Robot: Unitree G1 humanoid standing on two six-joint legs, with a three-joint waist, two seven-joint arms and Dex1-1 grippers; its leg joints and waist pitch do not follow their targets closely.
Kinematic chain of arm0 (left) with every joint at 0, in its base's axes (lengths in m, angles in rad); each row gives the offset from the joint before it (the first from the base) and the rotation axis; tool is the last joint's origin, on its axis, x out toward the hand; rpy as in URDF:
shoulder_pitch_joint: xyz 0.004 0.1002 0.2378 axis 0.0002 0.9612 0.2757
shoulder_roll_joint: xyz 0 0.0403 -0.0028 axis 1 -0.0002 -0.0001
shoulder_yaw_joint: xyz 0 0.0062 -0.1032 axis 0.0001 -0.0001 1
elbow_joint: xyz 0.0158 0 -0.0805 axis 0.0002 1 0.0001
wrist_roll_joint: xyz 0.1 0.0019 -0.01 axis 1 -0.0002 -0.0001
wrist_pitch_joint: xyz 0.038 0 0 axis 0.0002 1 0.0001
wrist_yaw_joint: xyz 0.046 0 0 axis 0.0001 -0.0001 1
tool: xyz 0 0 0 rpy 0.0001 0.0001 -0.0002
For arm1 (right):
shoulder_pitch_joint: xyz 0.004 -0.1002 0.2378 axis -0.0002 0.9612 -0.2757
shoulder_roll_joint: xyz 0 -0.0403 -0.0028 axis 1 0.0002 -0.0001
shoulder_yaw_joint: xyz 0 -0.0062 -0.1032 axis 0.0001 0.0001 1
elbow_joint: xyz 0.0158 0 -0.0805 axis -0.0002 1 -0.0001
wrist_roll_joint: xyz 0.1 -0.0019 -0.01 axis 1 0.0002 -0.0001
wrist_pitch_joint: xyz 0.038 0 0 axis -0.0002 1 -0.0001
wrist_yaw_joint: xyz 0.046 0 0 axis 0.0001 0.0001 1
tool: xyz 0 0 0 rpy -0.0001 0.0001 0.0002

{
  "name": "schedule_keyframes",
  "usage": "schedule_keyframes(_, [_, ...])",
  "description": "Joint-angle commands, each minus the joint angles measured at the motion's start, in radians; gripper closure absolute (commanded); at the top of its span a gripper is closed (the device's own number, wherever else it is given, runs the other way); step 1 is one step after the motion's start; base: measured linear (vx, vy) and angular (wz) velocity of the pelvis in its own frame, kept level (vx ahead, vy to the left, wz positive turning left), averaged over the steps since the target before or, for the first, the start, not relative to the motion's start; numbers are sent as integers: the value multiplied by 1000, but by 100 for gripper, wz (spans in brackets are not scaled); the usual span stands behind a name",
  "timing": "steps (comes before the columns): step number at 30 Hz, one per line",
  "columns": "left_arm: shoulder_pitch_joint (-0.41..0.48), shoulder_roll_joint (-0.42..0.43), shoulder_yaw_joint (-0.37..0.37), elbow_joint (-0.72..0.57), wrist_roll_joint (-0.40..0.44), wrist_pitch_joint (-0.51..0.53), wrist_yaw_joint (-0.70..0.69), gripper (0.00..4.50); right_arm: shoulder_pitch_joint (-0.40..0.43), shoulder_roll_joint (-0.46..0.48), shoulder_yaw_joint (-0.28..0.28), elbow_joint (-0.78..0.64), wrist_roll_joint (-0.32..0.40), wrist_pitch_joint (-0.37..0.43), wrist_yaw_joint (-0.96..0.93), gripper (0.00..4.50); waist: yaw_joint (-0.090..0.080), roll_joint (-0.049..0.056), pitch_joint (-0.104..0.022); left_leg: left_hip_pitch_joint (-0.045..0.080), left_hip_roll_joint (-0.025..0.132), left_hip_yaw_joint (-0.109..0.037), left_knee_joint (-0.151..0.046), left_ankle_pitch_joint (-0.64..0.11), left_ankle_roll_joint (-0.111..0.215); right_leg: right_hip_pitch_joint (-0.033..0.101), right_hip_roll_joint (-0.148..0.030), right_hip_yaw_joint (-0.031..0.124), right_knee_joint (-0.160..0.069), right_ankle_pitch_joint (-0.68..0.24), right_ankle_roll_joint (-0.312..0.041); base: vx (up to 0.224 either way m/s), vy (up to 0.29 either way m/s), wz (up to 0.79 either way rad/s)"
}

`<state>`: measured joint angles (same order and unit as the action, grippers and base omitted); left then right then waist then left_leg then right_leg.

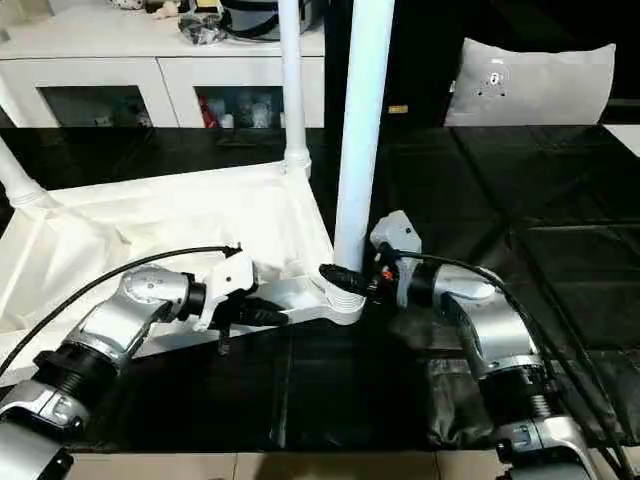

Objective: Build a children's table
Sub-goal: Insert table leg to table base

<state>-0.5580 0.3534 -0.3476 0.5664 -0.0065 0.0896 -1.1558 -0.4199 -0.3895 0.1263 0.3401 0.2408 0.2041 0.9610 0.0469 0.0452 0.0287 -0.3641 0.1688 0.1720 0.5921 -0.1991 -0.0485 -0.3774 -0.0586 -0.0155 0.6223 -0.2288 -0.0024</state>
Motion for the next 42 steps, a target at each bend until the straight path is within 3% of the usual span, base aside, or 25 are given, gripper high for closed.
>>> schedule_keyframes(1, [26,9,-3,-41,0,49,-3,450,52,40,23,71,-86,69,-162,264,3,-5,-26,7,58,-26,-93,-320,-6,17,-83,41,-106,-344,-188,0,0,0])
schedule_keyframes(3, [47,8,2,-68,5,75,28,450,60,55,15,63,-96,84,-216,264,-6,-4,-22,3,56,-33,-101,-355,-21,16,-84,37,-109,-422,-162,0,0,0])
schedule_keyframes(6, [83,-5,10,-126,15,137,90,450,65,84,10,54,-116,113,-292,264,-12,0,-22,9,60,-34,-103,-384,-30,10,-83,41,-112,-436,-158,0,0,0])
schedule_keyframes(8, [131,-35,18,-222,10,225,157,450,43,140,-17,78,-135,150,-427,264,-24,1,-19,-1,59,-40,-113,-394,-47,18,-82,35,-110,-439,-153,0,0,0])
schedule_keyframes(9, [147,-52,22,-265,6,259,184,450,26,169,-38,98,-132,166,-488,264,-26,4,-18,0,57,-41,-113,-403,-52,14,-82,35,-110,-450,-149,0,0,0])
schedule_keyframes(11, [174,-108,20,-357,12,329,256,450,-38,225,-80,176,-130,172,-625,264,-43,-3,-20,4,54,-43,-110,-433,-56,9,-80,35,-118,-480,-136,0,0,0])
schedule_keyframes(12, [178,-126,15,-377,15,342,275,450,-57,235,-84,202,-137,167,-657,264,-52,-2,-21,-1,53,-43,-110,-421,-57,10,-81,36,-115,-449,-147,0,0,0])
schedule_keyframes(15, [182,-147,7,-400,20,358,303,450,-76,247,-83,225,-142,165,-692,264,-54,-3,-21,7,51,-37,-104,-429,-44,4,-77,38,-120,-422,-152,0,0,0])
schedule_keyframes(17, [177,-154,7,-394,27,357,319,450,-80,253,-82,229,-143,170,-700,264,-52,-16,-22,6,49,-30,-100,-399,-23,5,-76,40,-123,-406,-154,0,0,0])
schedule_keyframes(18, [175,-155,7,-393,29,357,323,450,-81,255,-82,230,-143,171,-702,264,-49,-12,-23,5,49,-31,-101,-386,-21,7,-77,41,-121,-398,-155,0,0,0])
schedule_keyframes(19, [167,-159,8,-381,38,349,339,450,-81,262,-79,230,-147,175,-708,264,-49,-16,-24,2,50,-29,-101,-363,-17,9,-75,41,-121,-373,-157,0,0,0])
schedule_keyframes(22, [163,-159,8,-381,46,352,352,450,-80,269,-77,227,-152,179,-715,264,-45,-13,-25,2,51,-28,-101,-336,-13,12,-74,41,-116,-331,-164,0,0,0])
schedule_keyframes(23, [165,-153,9,-396,58,374,367,450,-78,274,-70,231,-159,154,-715,264,-44,-6,-24,3,52,-28,-102,-331,-15,12,-73,41,-115,-315,-168,0,0,0])
schedule_keyframes(25, [166,-151,10,-401,59,381,369,450,-78,275,-69,233,-158,143,-712,264,-45,-8,-25,3,52,-27,-102,-336,-20,13,-73,39,-114,-298,-173,0,0,0])
schedule_keyframes(27, [165,-152,13,-405,61,392,374,450,-82,273,-69,242,-151,125,-712,194,-46,-6,-23,4,52,-27,-102,-350,-23,12,-72,39,-115,-314,-174,0,0,0])
schedule_keyframes(29, [160,-153,16,-399,62,394,378,450,-83,271,-73,244,-141,117,-708,191,-44,-7,-24,7,51,-26,-101,-353,-23,10,-72,40,-117,-326,-173,0,0,0])
schedule_keyframes(30, [160,-153,16,-399,62,394,378,450,-83,271,-73,244,-141,117,-708,188,-42,-2,-25,8,52,-27,-101,-348,-24,10,-73,41,-116,-319,-175,0,0,0])
schedule_keyframes(32, [151,-155,25,-381,60,388,383,450,-70,264,-81,220,-123,111,-682,153,-30,-7,-33,8,53,-21,-93,-280,-17,19,-71,43,-107,-194,-192,0,0,0])
schedule_keyframes(34, [142,-154,34,-366,56,384,385,450,-54,255,-88,193,-111,98,-651,145,-25,-5,-32,4,51,-19,-91,-228,-1,23,-68,40,-100,-100,-211,0,0,0])
schedule_keyframes(37, [131,-142,42,-346,49,376,376,450,-15,229,-89,138,-96,63,-587,112,-7,-3,-37,4,49,-15,-83,-164,19,32,-70,39,-93,-25,-227,0,0,0])
schedule_keyframes(42, [121,-123,43,-326,44,349,350,450,30,186,-91,68,-61,26,-498,70,6,-4,-42,-4,46,-15,-72,-76,61,41,-69,34,-80,109,-238,0,0,0])
